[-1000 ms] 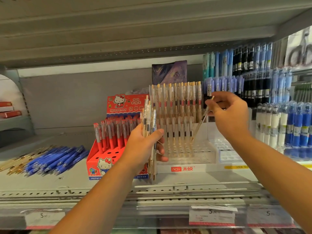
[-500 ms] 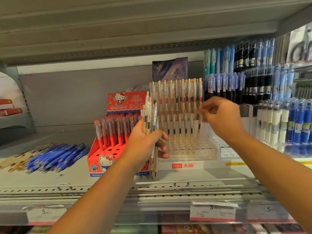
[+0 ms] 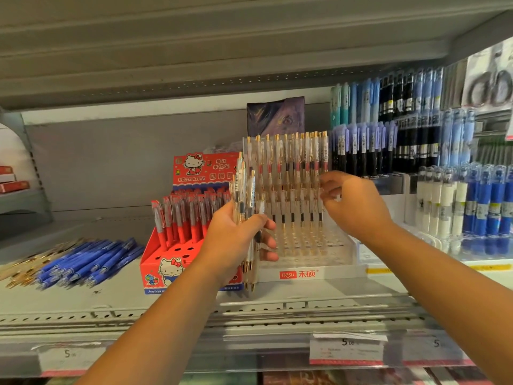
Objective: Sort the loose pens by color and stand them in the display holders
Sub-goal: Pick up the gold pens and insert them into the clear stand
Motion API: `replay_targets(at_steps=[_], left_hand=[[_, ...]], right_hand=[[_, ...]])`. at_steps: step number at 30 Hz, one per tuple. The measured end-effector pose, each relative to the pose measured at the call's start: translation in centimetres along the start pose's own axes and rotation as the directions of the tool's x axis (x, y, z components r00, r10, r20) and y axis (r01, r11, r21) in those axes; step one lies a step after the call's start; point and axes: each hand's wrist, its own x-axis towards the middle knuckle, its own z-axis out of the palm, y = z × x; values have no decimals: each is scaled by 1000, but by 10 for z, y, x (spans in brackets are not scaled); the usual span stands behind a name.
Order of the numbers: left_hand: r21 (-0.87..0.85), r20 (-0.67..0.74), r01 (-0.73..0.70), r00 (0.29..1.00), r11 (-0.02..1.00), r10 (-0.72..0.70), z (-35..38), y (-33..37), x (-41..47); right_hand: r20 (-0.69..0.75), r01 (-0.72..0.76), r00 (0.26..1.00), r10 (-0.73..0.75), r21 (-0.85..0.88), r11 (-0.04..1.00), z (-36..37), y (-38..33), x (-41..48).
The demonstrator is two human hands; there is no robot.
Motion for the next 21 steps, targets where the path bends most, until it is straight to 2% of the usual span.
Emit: replay_targets(at_steps=[3,5,6,8,10,17,21], left_hand=[[6,0,2,1000,1000,-2,1,1,-1],[-2,-4,1,1000,1000,-1,2,2,-1],[-11,-4,1,1000,1000,-1,2,2,-2],[-24,2,0,1000,1000,0,3,2,-2],[-27,6,-6,1000,1000,6,3,2,-2],[-47,29,-8,1000,999,9,2,2,-1],[-62,62,19,998,998,-15,3,1,-1]], right_hand=[[-131,107,984,-121,-105,989,-3,-15,-5],[-121,189,975,-187,5,982,-5,-30,-9],[-53,194,981,-189,121,973,-6,-38,-12],[175,120,966,-191,351,929,-5,-54,-17],[331,27,922,-203,467,884,1,-64,-22],[416,-235,904,-98,675,699,8,-70,-27],[487,-378,869,-84,765,521,9,-65,-25]])
